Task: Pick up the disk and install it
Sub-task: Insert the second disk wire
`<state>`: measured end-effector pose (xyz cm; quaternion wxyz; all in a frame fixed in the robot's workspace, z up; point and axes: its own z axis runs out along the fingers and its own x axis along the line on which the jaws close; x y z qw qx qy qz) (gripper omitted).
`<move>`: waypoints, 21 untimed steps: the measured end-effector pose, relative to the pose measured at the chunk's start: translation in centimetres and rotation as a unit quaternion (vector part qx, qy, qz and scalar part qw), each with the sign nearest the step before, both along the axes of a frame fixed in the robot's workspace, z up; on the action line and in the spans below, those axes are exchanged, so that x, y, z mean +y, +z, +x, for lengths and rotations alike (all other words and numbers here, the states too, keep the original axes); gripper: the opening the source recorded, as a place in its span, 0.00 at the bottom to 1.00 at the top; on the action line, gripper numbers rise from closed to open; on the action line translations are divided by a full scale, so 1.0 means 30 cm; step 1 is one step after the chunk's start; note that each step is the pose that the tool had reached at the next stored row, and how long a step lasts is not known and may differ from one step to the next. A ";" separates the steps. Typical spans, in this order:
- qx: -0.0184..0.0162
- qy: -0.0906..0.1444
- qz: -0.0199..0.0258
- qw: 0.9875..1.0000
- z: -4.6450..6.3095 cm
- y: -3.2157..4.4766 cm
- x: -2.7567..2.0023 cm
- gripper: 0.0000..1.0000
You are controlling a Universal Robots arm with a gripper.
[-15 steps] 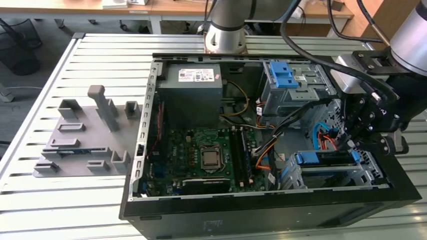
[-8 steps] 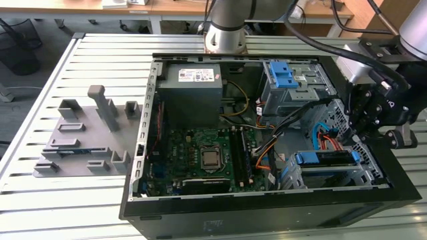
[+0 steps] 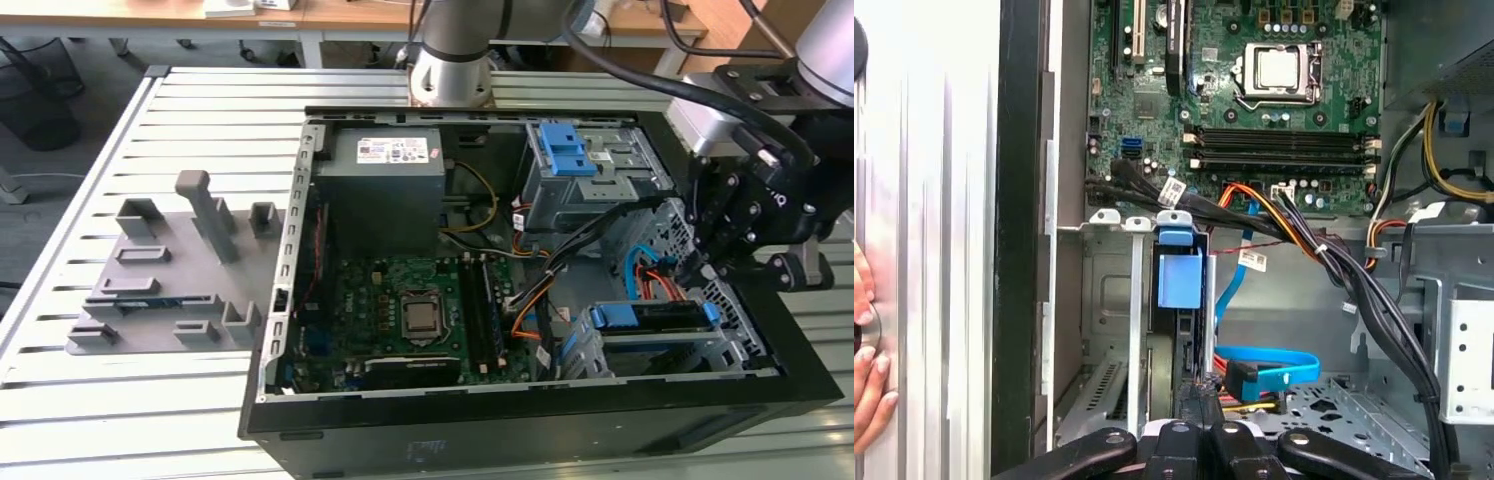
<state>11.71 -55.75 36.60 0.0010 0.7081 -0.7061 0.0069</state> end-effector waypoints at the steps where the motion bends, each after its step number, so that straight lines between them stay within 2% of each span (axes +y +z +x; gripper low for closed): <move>1: 0.000 0.000 0.000 1.000 -0.005 0.000 0.000 0.11; 5: 0.000 0.000 0.000 1.000 -0.020 0.004 0.000 0.11; 12: 0.000 0.000 0.000 1.000 -0.031 0.034 0.002 0.11; 21: 0.000 0.000 0.000 1.000 -0.049 0.038 0.003 0.11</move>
